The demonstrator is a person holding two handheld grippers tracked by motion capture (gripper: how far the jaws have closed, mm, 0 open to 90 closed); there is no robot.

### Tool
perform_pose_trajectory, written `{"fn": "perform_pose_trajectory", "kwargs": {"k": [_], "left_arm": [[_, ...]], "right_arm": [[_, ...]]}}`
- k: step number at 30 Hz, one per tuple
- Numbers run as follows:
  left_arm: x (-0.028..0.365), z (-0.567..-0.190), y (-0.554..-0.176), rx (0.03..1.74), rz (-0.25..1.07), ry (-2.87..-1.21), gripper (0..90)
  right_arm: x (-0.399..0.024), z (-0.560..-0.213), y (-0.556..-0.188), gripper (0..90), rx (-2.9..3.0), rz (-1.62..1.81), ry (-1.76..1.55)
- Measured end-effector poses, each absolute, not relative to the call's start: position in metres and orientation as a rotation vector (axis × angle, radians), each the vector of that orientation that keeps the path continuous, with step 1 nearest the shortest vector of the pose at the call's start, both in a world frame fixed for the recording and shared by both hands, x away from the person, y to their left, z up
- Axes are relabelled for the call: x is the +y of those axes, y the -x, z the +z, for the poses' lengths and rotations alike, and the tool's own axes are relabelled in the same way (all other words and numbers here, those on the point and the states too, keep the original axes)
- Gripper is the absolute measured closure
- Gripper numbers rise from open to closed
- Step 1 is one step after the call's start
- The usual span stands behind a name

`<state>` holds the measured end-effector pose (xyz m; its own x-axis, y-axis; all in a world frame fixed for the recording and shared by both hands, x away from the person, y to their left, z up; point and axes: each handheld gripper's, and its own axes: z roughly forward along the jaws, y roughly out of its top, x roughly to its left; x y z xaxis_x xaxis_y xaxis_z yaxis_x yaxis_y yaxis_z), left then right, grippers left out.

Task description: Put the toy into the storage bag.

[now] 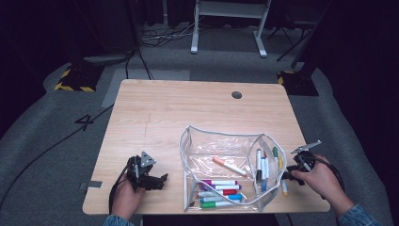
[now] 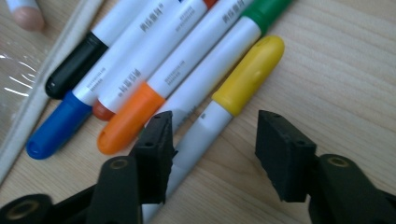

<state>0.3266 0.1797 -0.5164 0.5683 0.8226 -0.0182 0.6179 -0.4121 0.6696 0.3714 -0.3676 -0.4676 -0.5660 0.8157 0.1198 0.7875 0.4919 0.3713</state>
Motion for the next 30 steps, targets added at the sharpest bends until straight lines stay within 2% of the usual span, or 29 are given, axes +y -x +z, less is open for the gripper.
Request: {"fn": "perform_pose_trajectory", "kwargs": {"k": [4, 7, 10, 17, 30], "left_arm": [[0.18, -0.516, -0.327, 1.146, 0.418, -2.167, 0.0], [0.18, -0.516, -0.327, 1.146, 0.418, -2.167, 0.0], [0.18, -0.516, -0.327, 1.146, 0.418, -2.167, 0.0], [0.18, -0.516, -0.327, 1.146, 0.417, -2.167, 0.0], [0.18, -0.516, -0.327, 1.146, 0.417, -2.167, 0.0]], "right_arm": [[-0.376, -0.469, -0.372, 64.3, 2.635, 0.487, -1.451], [-0.381, -0.47, -0.372, 68.7, 2.6, 0.448, -1.5], [-0.384, -0.469, -0.372, 76.8, 2.582, 0.405, -1.549], [-0.392, -0.461, -0.375, 77.3, 2.557, 0.476, -1.592], [-0.384, -0.409, -0.37, 77.3, 2.548, 0.636, -1.483]]}}
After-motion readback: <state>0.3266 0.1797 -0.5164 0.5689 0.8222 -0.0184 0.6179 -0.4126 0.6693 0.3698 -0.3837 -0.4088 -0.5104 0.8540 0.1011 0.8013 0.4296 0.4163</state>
